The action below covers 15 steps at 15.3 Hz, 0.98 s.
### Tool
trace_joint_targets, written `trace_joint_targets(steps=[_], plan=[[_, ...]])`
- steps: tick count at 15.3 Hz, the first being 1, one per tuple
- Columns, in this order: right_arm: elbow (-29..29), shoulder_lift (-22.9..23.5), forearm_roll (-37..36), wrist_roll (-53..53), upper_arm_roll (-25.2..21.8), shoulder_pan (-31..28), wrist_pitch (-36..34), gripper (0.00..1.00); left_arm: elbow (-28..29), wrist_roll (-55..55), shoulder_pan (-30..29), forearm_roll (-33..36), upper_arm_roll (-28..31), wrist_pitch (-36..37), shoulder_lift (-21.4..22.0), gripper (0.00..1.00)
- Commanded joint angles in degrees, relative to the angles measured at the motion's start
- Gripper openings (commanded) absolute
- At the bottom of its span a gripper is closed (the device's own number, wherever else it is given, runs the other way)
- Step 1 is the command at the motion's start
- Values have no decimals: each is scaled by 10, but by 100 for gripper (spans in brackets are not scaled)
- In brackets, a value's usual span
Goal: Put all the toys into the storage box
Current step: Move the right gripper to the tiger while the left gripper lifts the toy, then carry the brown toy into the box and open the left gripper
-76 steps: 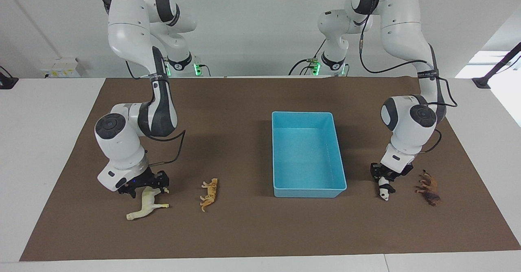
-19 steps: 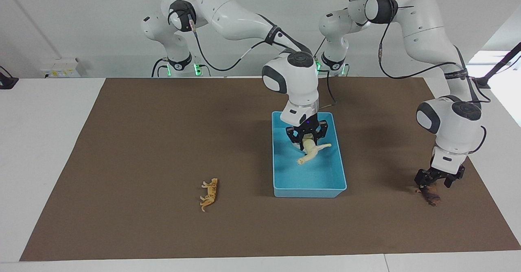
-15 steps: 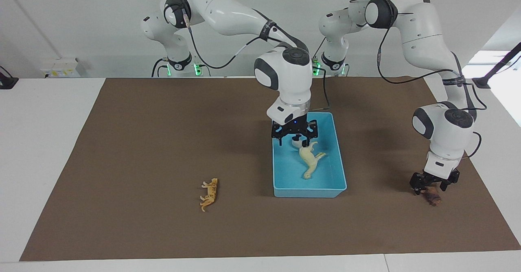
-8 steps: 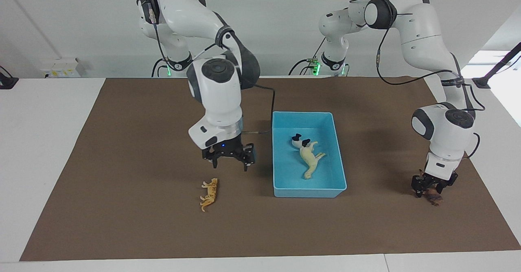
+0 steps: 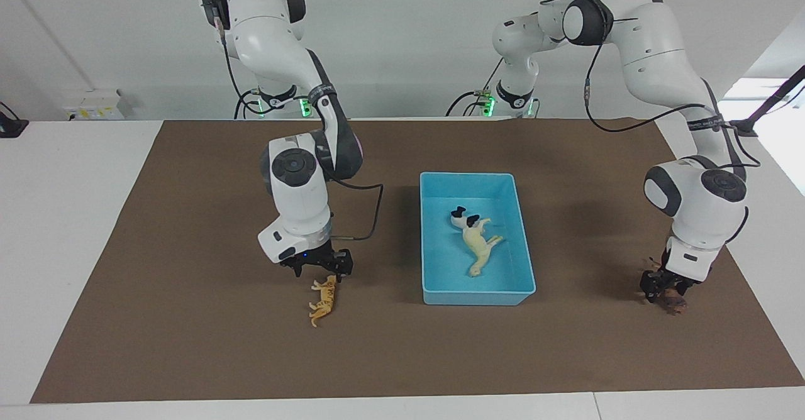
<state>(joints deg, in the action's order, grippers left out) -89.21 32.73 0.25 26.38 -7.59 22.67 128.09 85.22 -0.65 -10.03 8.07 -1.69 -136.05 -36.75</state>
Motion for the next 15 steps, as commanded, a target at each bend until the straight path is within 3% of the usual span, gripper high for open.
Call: trace_joint_targets(steps=[1, 3, 7, 9, 12, 15], plan=[[-31, -16, -5, -19, 6, -11, 27, 100, -67, -33, 11, -8, -2, 101, -7, 0], [-22, -17, -5, -21, 6, -11, 20, 100, -81, -88, 38, -12, -8, 186, 24, 0], [-10, -14, -4, -66, 6, -26, 26, 100, -67, -248, 112, -68, -8, 313, 134, 0], [11, 9, -7, -77, 6, -25, 20, 100, -65, -343, 169, -84, -9, 335, 150, 0], [52, 45, -7, -77, 8, -22, 15, 100, 2, -435, 245, -87, -10, 316, 178, 0], [53, 45, -7, -91, 8, -20, 12, 100, 157, -503, 299, -100, -10, 158, 231, 0]])
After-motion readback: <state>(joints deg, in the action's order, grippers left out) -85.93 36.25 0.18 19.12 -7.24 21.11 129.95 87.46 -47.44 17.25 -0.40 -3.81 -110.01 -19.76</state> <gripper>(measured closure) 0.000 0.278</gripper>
